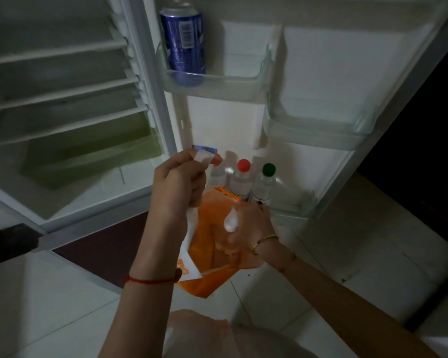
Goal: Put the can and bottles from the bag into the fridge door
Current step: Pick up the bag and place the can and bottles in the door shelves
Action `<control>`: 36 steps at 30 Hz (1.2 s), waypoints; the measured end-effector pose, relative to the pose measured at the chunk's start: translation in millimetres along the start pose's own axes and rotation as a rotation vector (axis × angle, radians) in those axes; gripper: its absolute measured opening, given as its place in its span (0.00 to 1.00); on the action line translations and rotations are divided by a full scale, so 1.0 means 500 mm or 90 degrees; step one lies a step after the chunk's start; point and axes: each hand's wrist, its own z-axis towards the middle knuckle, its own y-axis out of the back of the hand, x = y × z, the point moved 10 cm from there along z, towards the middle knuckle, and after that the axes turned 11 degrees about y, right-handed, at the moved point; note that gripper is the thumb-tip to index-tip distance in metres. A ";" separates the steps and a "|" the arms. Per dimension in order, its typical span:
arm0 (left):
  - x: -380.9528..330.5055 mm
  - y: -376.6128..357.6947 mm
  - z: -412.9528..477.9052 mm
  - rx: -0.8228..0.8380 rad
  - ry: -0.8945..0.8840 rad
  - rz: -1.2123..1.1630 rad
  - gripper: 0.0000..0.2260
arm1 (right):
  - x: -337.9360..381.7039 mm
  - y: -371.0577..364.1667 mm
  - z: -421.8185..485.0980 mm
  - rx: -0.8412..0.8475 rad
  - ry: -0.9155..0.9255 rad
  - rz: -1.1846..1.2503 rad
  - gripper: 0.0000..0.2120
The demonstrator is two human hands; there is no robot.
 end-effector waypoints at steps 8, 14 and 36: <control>0.024 -0.016 0.005 -0.017 0.028 0.025 0.14 | 0.008 0.002 -0.017 0.093 0.010 0.021 0.24; 0.025 -0.019 -0.002 -0.018 0.033 0.027 0.13 | 0.001 0.025 -0.029 0.101 -0.027 0.016 0.24; 0.063 -0.032 -0.001 -0.025 0.056 -0.004 0.12 | -0.012 0.142 -0.089 -0.139 -0.025 0.054 0.13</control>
